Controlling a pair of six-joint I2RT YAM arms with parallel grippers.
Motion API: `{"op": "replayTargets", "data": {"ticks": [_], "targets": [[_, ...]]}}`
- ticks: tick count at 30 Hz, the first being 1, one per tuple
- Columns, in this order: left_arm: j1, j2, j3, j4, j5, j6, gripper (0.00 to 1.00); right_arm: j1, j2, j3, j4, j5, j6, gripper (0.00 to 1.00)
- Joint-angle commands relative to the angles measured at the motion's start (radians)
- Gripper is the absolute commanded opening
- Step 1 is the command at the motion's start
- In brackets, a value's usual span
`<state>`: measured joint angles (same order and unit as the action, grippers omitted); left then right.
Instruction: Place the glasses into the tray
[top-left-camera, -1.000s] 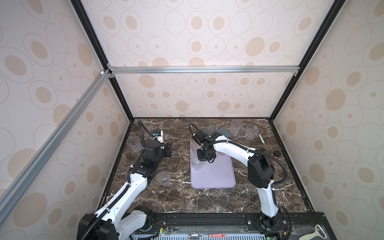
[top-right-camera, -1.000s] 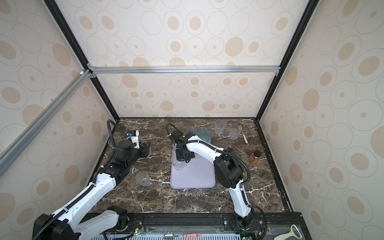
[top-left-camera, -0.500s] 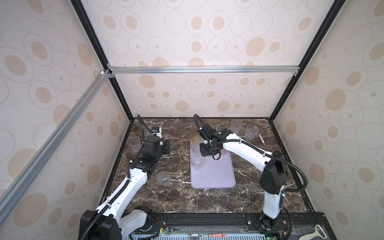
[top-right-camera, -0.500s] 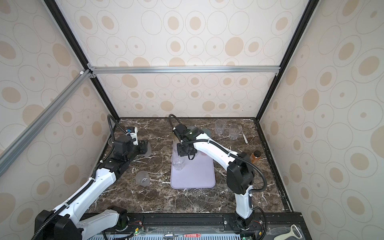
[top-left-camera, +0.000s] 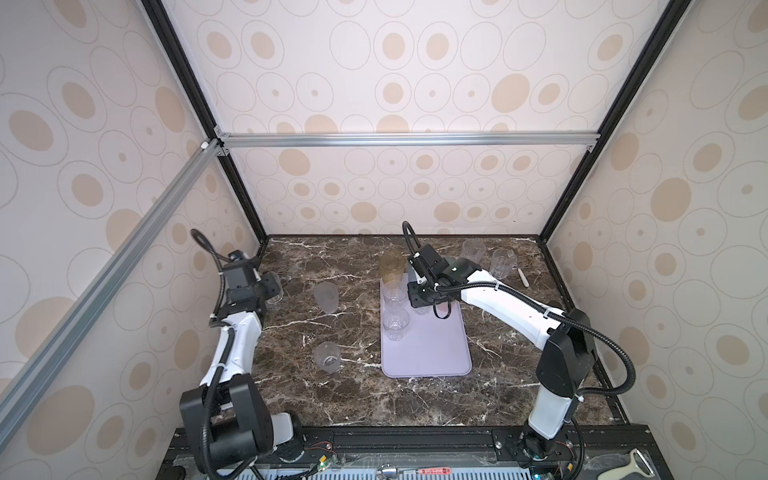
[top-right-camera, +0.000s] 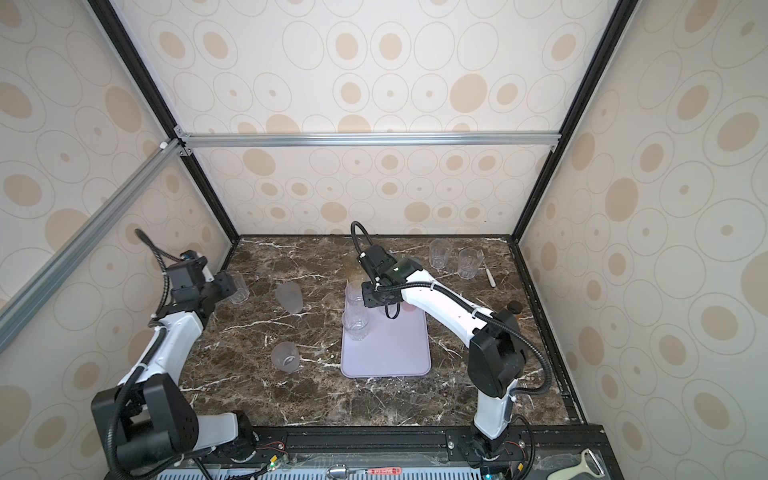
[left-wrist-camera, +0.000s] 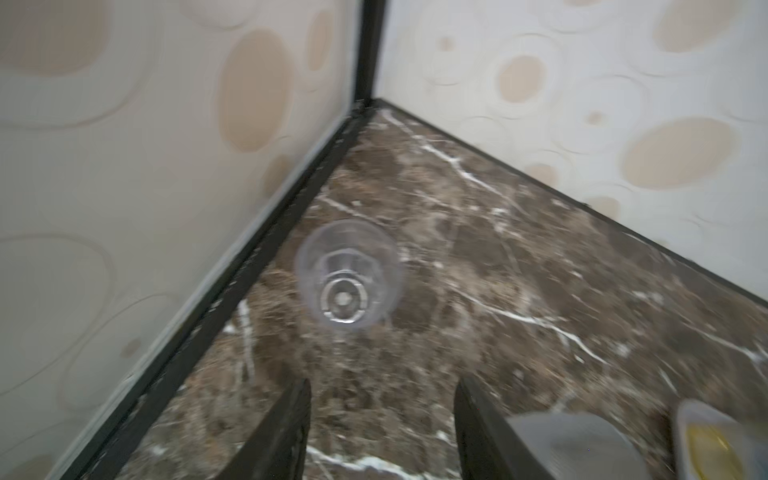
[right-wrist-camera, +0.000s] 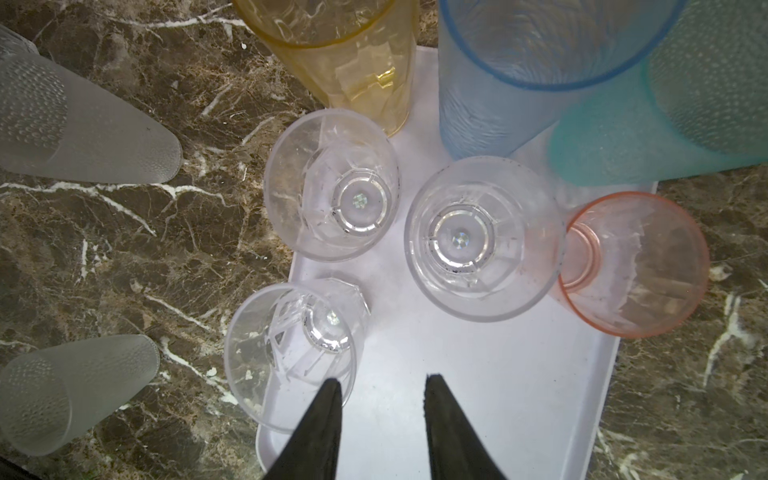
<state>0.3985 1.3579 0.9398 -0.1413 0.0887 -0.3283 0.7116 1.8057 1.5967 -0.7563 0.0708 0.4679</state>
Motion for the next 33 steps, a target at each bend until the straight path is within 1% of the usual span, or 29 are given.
{"op": "replayTargets", "data": {"ticks": [1, 2, 4, 6, 13, 15, 20, 25, 33], "targets": [[0.038, 0.07, 0.092, -0.046, 0.032, -0.008, 0.56, -0.011, -0.04, -0.045, 0.082, -0.037, -0.026, 0.36], [0.036, 0.096, 0.103, -0.057, 0.03, -0.006, 0.56, -0.013, -0.04, -0.058, 0.101, -0.055, -0.025, 0.36], [0.037, 0.121, 0.099, -0.046, -0.017, -0.002, 0.57, -0.019, -0.04, -0.073, 0.124, -0.087, -0.023, 0.36], [0.042, 0.146, 0.1, -0.035, -0.037, 0.003, 0.58, -0.024, -0.036, -0.079, 0.126, -0.104, -0.028, 0.36], [0.037, 0.215, 0.143, 0.013, 0.018, -0.008, 0.59, -0.048, -0.042, -0.125, 0.166, -0.132, -0.041, 0.37], [0.031, 0.23, 0.154, 0.019, 0.026, -0.009, 0.58, -0.053, -0.039, -0.133, 0.173, -0.154, -0.037, 0.36], [0.009, 0.297, 0.207, -0.016, -0.015, 0.002, 0.55, -0.052, -0.035, -0.14, 0.182, -0.169, -0.029, 0.37], [-0.023, 0.372, 0.263, -0.061, -0.05, 0.026, 0.54, -0.054, -0.015, -0.117, 0.179, -0.176, -0.028, 0.37], [-0.027, 0.414, 0.258, -0.039, -0.066, 0.028, 0.48, -0.055, -0.008, -0.115, 0.177, -0.176, -0.023, 0.36]]}}
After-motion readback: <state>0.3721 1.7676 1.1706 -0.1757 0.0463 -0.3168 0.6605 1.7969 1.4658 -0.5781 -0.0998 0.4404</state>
